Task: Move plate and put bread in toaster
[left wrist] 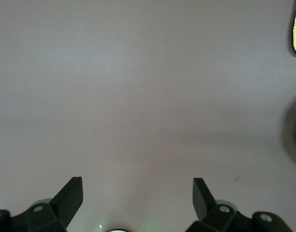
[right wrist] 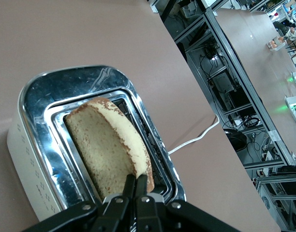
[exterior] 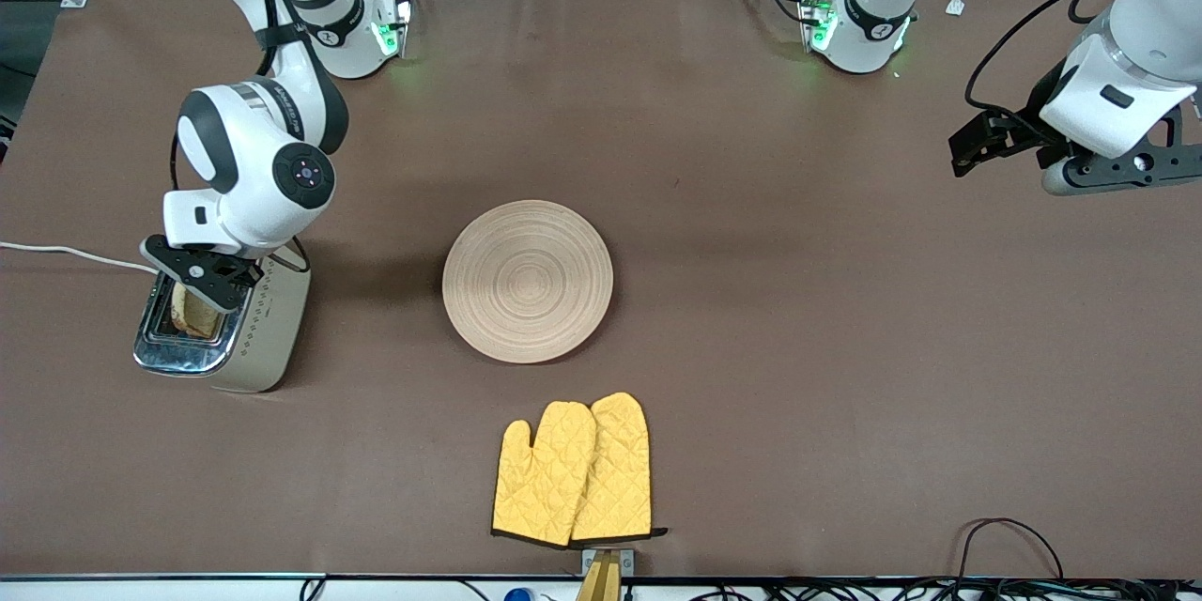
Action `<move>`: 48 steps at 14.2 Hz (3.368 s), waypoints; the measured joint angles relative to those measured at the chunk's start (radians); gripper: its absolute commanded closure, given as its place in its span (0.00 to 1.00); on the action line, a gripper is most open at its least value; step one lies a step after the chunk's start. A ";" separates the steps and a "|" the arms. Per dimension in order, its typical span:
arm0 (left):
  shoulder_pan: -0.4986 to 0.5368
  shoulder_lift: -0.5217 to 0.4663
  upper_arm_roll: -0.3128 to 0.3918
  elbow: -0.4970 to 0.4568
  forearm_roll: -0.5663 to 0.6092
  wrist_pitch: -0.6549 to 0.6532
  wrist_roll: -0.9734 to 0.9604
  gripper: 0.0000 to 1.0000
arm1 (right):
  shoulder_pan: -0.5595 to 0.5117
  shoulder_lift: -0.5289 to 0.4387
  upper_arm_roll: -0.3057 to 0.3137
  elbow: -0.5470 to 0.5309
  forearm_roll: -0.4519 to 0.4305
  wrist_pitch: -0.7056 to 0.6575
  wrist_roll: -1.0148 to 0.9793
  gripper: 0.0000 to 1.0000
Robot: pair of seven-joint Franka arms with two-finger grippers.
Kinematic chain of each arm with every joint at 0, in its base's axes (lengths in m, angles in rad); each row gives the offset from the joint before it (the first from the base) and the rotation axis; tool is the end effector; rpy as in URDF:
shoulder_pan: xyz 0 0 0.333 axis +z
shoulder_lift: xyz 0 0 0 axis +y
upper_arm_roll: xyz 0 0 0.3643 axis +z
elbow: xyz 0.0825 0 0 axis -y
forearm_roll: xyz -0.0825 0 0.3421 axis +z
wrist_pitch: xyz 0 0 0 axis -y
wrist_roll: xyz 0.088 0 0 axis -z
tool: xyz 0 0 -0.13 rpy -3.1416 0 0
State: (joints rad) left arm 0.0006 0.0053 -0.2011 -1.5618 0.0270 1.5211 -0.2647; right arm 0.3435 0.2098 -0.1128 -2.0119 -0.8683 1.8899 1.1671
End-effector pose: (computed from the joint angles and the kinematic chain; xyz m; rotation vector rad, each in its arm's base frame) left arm 0.4987 -0.0973 0.6468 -3.1036 -0.1007 0.0601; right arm 0.5419 0.0553 0.4083 2.2426 -0.5782 0.3322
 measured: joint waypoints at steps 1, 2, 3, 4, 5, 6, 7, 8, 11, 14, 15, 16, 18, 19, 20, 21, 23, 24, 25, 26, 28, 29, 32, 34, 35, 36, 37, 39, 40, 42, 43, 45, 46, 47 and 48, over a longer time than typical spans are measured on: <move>0.000 0.000 0.000 0.000 0.000 0.000 0.000 0.00 | -0.002 0.005 0.000 0.000 0.000 0.002 0.001 0.37; 0.000 0.000 0.000 0.000 0.000 0.000 0.000 0.00 | -0.005 0.008 -0.001 0.000 0.000 0.004 0.001 0.25; 0.000 0.000 0.000 0.000 0.000 0.000 0.000 0.00 | -0.006 0.008 -0.001 0.001 0.000 0.004 0.001 0.16; 0.000 0.000 0.000 0.000 0.000 0.000 0.000 0.00 | -0.011 0.008 -0.001 0.004 0.000 0.004 0.000 0.09; 0.000 0.000 0.000 0.000 0.000 0.000 0.000 0.00 | -0.017 0.008 -0.001 0.009 0.003 0.004 0.000 0.04; 0.001 0.000 0.000 0.000 0.000 0.000 0.005 0.00 | -0.022 0.008 -0.001 0.014 0.017 0.007 0.000 0.00; 0.002 0.000 0.000 0.000 0.000 0.000 0.019 0.00 | -0.026 0.008 -0.001 0.023 0.054 0.010 -0.004 0.00; 0.003 0.000 0.000 0.000 0.000 0.000 0.038 0.00 | -0.027 0.008 -0.001 0.037 0.110 0.011 -0.025 0.00; 0.008 0.000 0.003 0.001 0.000 0.000 0.077 0.00 | -0.048 0.005 -0.004 0.099 0.338 0.005 -0.170 0.00; 0.010 0.000 0.003 0.012 0.000 0.000 0.126 0.00 | -0.118 -0.007 -0.009 0.161 0.516 -0.034 -0.340 0.00; 0.010 0.000 0.004 0.016 0.000 0.000 0.148 0.00 | -0.129 -0.017 -0.009 0.187 0.551 -0.077 -0.385 0.00; 0.011 0.000 0.004 0.018 0.000 0.000 0.165 0.00 | -0.130 -0.033 -0.009 0.218 0.582 -0.125 -0.435 0.00; 0.012 0.000 0.010 0.019 0.000 0.000 0.184 0.00 | -0.132 -0.078 -0.008 0.279 0.634 -0.202 -0.548 0.00; 0.014 0.000 0.012 0.020 0.002 0.000 0.188 0.00 | -0.142 -0.107 -0.009 0.299 0.664 -0.222 -0.616 0.00; 0.016 0.000 0.014 0.021 0.002 0.000 0.189 0.00 | -0.167 -0.138 -0.011 0.309 0.715 -0.232 -0.698 0.00; 0.018 0.000 0.014 0.022 0.002 0.000 0.191 0.00 | -0.210 -0.172 -0.013 0.312 0.780 -0.243 -0.793 0.00; 0.018 0.000 0.015 0.023 0.014 0.000 0.215 0.00 | -0.329 -0.227 -0.019 0.313 0.874 -0.282 -0.999 0.00; 0.019 0.000 0.016 0.025 0.018 0.001 0.226 0.00 | -0.382 -0.246 -0.023 0.313 0.897 -0.304 -1.086 0.00; 0.023 0.000 0.018 0.027 0.017 0.001 0.227 0.00 | -0.419 -0.261 -0.027 0.312 0.908 -0.325 -1.142 0.00; 0.033 0.000 0.021 0.029 0.013 0.000 0.228 0.00 | -0.439 -0.274 -0.027 0.312 0.911 -0.345 -1.169 0.00; 0.054 0.000 0.024 0.029 0.006 0.000 0.234 0.00 | -0.444 -0.308 -0.023 0.313 0.911 -0.383 -1.179 0.00; 0.056 0.000 0.024 0.030 0.006 0.000 0.238 0.00 | -0.443 -0.331 -0.015 0.314 0.911 -0.405 -1.179 0.00; 0.056 0.000 0.024 0.031 0.006 0.000 0.239 0.00 | -0.439 -0.416 0.039 0.303 0.905 -0.456 -1.179 0.00; 0.056 0.000 0.024 0.033 0.006 0.000 0.238 0.00 | -0.437 -0.466 0.096 0.269 0.898 -0.454 -1.172 0.00; 0.057 0.000 0.024 0.034 0.006 0.000 0.238 0.00 | -0.437 -0.478 0.111 0.253 0.895 -0.448 -1.170 0.00; 0.057 0.000 0.024 0.035 0.006 0.000 0.238 0.00 | -0.437 -0.484 0.116 0.236 0.893 -0.438 -1.170 0.00; 0.057 0.000 0.024 0.037 0.006 0.000 0.237 0.00 | -0.437 -0.484 0.119 0.219 0.892 -0.427 -1.171 0.00; 0.057 0.000 0.024 0.039 0.006 0.000 0.237 0.00 | -0.437 -0.483 0.132 0.183 0.887 -0.406 -1.170 0.00; 0.058 0.000 0.024 0.040 0.006 0.000 0.237 0.00 | -0.437 -0.483 0.138 0.178 0.881 -0.405 -1.169 0.00; 0.058 0.000 0.024 0.040 0.006 0.000 0.237 0.00 | -0.436 -0.484 0.148 0.180 0.875 -0.404 -1.168 0.00; 0.058 0.000 0.024 0.040 0.006 0.000 0.237 0.00 | -0.436 -0.485 0.160 0.182 0.871 -0.404 -1.165 0.00; 0.058 0.000 0.024 0.040 0.006 0.000 0.237 0.00 | -0.436 -0.487 0.193 0.184 0.840 -0.412 -1.118 0.00; 0.058 0.000 0.024 0.040 0.006 0.000 0.237 0.00 | -0.435 -0.488 0.203 0.184 0.827 -0.419 -1.099 0.00; 0.058 0.000 0.024 0.041 0.006 0.000 0.237 0.00 | -0.435 -0.488 0.207 0.185 0.821 -0.420 -1.092 0.00; 0.057 0.000 0.024 0.040 0.006 0.000 0.237 0.00 | -0.435 -0.488 0.208 0.188 0.820 -0.421 -1.090 0.00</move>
State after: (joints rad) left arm 0.0580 0.0052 -0.1766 -1.5213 0.0325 1.5208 -0.0272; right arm -0.0917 -0.2783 0.0950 -1.8240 -0.0487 1.4692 0.0773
